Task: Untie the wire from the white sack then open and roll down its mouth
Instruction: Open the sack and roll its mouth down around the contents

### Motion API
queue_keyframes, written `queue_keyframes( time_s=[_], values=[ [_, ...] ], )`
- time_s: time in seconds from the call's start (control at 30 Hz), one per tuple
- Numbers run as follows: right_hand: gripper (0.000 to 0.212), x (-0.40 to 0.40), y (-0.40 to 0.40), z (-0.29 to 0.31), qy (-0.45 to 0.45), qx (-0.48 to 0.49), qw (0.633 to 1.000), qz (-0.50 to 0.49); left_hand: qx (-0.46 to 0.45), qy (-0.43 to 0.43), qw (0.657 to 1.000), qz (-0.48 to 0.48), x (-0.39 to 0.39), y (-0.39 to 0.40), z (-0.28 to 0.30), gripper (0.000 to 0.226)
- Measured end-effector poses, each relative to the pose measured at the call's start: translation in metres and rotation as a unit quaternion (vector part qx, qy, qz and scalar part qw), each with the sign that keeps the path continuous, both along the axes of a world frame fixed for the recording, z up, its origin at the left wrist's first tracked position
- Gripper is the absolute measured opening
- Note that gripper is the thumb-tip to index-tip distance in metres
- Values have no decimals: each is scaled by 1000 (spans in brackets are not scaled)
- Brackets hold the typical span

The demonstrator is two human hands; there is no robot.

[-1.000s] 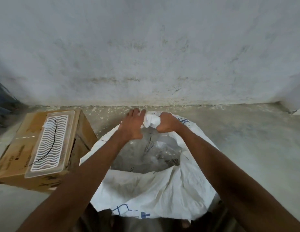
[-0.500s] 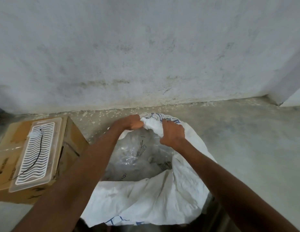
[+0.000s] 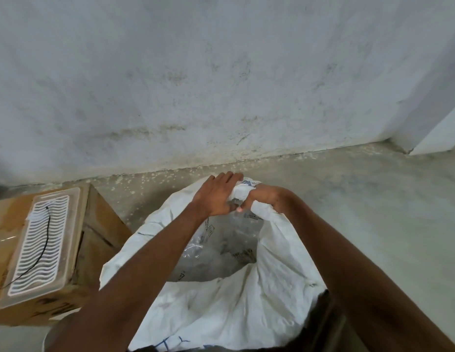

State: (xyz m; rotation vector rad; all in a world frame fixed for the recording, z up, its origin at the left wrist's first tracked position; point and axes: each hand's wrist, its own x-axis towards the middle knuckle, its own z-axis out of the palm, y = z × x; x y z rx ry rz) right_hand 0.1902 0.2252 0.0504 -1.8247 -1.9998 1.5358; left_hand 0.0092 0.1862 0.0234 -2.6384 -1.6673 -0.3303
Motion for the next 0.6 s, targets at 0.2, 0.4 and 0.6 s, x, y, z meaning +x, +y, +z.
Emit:
queue_keyframes(
  time_s=[0.2, 0.4, 0.6],
  values=[
    [79, 5, -22, -8, -31, 54, 998, 9, -58, 69, 992, 93, 6, 15, -1, 39],
    [90, -1, -78, -39, -309, 296, 901, -68, -201, 146, 961, 124, 1, 33, 10, 60],
    [37, 12, -53, -25, -38, 51, 988, -142, -156, 82, 983, 59, 14, 14, 8, 103]
  ],
)
